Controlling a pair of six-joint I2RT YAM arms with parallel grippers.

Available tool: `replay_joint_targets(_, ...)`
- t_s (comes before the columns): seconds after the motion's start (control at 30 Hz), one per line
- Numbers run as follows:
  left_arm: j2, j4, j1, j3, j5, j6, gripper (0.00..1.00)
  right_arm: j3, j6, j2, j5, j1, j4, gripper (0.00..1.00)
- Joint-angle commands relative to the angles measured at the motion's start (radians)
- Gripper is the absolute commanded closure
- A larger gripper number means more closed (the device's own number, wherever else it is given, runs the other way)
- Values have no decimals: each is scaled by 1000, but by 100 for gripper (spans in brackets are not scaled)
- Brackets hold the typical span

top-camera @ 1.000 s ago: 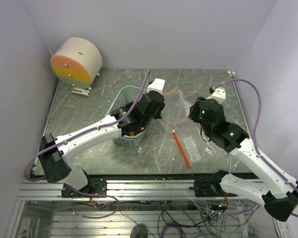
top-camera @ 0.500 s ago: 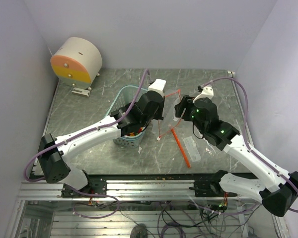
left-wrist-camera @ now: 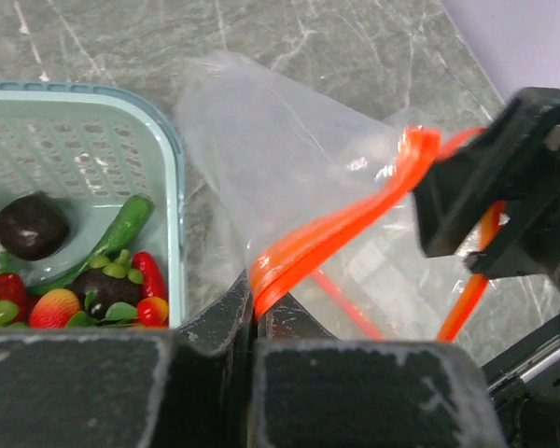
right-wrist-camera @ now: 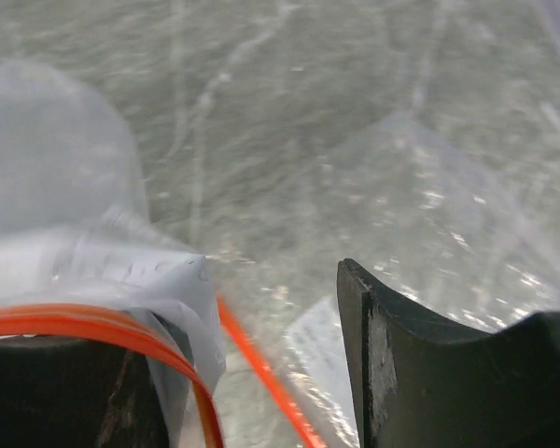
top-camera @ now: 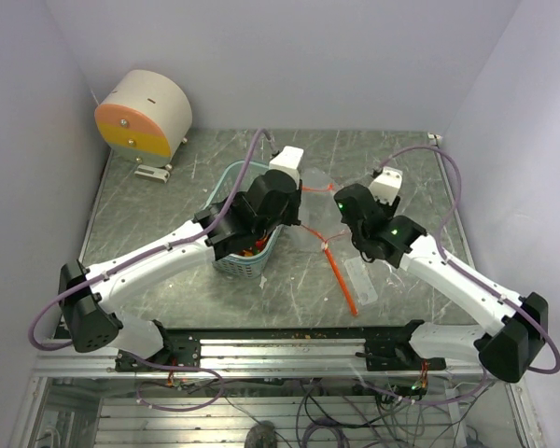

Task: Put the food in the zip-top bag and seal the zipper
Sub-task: Open the zipper of the food storage bag.

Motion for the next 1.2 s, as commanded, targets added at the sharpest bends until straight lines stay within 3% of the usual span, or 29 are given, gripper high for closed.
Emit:
replay_joint_targets(0.0,-38,-94,2,0,-133,32,93,25,188,-29,276,2,-340,44)
replay_joint_targets(0.07,-36,-123,2,6,-176,39,93,6,160,-77,257,2,-334,45)
replay_joint_targets(0.13,-34,-135,3,11,-193,40,93,-22,33,-131,159,2,-207,44)
replay_joint_targets(0.23,-33,-126,4,14,-178,40,93,-83,-211,-231,-177,3,58,43)
replay_joint_targets(0.3,-35,-112,3,16,-164,38,93,-88,-289,-274,-392,2,163,41)
replay_joint_targets(0.43,-36,-73,3,20,-126,37,93,-47,-353,-279,-620,2,243,40)
replay_joint_targets(0.67,-6,-61,3,48,-86,44,93,-9,-366,-272,-688,2,309,33)
replay_joint_targets(0.87,-48,-28,4,7,-101,59,93,36,-345,-319,-582,3,302,33)
replay_joint_targets(1.07,-100,-98,4,51,-154,91,93,60,-337,-400,-631,2,350,8)
replay_joint_targets(1.17,-118,-117,4,62,-160,101,93,75,-336,-413,-733,3,382,4)
